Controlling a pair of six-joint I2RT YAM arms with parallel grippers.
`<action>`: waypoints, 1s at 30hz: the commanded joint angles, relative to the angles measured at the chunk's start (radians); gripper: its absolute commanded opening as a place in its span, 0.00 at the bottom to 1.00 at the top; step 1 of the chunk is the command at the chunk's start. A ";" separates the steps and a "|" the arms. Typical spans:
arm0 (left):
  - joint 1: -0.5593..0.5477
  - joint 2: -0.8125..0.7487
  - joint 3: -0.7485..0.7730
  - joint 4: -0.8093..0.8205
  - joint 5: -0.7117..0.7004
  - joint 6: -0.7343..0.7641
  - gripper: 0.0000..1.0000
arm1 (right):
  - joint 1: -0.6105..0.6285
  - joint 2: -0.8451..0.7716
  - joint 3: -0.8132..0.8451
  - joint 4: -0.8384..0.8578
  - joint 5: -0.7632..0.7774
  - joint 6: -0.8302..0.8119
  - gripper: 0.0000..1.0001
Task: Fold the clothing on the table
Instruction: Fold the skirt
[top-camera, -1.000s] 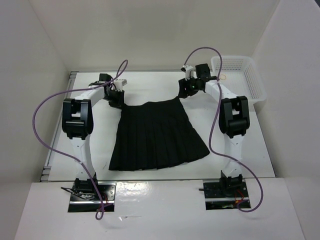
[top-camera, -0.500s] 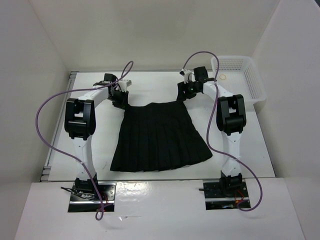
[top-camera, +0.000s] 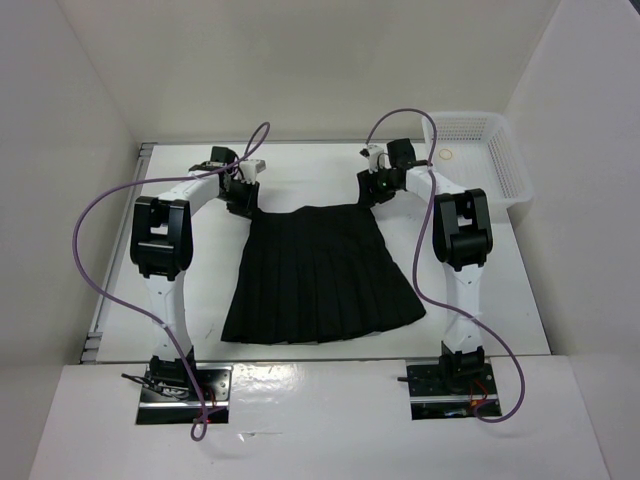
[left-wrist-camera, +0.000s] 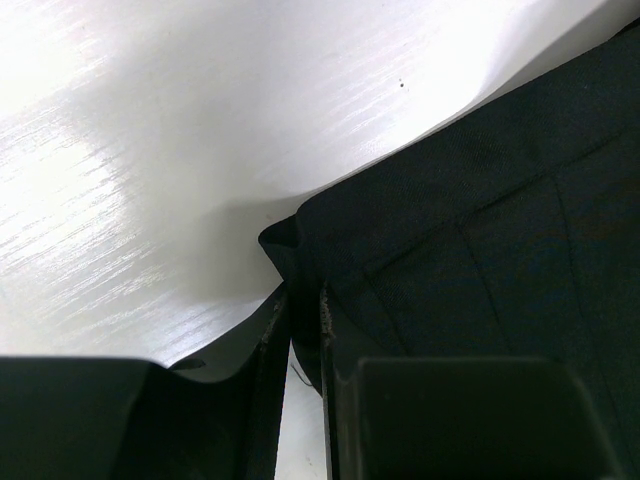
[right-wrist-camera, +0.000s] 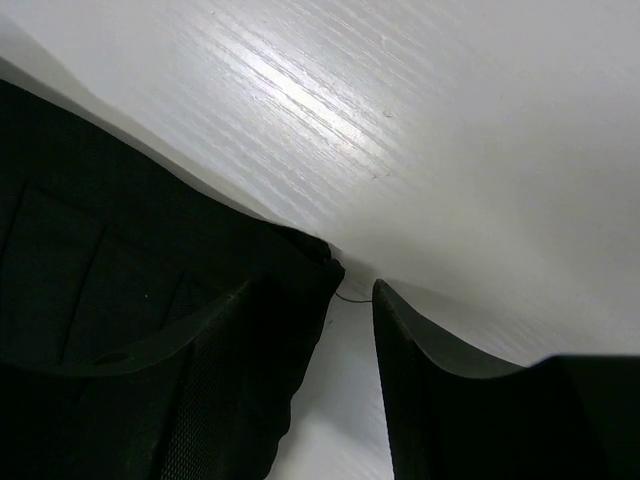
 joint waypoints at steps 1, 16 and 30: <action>-0.006 -0.033 0.029 -0.017 0.007 0.014 0.23 | -0.007 -0.042 -0.022 0.017 0.017 -0.019 0.55; -0.024 -0.024 0.059 -0.026 0.016 0.042 0.23 | -0.007 0.012 0.061 -0.023 -0.066 -0.019 0.14; -0.054 0.082 0.429 -0.036 -0.210 0.062 0.19 | -0.028 0.053 0.297 0.006 0.222 0.052 0.00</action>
